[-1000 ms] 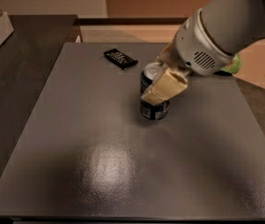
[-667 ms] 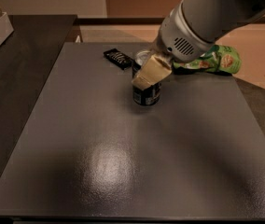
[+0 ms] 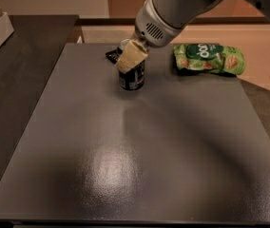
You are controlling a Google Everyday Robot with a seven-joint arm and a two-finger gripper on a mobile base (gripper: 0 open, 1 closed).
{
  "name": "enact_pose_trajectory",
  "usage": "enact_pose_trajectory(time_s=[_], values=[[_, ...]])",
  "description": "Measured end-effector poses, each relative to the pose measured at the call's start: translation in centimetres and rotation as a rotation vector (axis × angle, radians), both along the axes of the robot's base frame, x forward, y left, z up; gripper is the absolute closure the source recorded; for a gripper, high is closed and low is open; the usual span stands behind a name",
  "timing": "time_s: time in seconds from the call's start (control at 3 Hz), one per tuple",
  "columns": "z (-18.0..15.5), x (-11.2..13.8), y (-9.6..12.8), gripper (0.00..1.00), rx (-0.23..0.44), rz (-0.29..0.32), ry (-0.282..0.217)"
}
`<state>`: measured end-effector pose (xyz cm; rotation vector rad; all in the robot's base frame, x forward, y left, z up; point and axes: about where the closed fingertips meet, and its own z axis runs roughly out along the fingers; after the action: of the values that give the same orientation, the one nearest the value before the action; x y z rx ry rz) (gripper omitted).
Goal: Move pepsi can near rxbar chocolate
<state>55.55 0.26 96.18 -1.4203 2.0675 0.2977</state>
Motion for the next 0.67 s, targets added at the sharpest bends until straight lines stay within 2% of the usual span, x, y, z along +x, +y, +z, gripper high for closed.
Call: enact_pose_trajectory(time_s=[0.33, 0.67], values=[[-1.0, 2.7, 1.1, 1.0, -0.006, -0.023, 0.015], [-2.2, 5.2, 0.9, 1.0, -0.016, -0.056, 0.036]])
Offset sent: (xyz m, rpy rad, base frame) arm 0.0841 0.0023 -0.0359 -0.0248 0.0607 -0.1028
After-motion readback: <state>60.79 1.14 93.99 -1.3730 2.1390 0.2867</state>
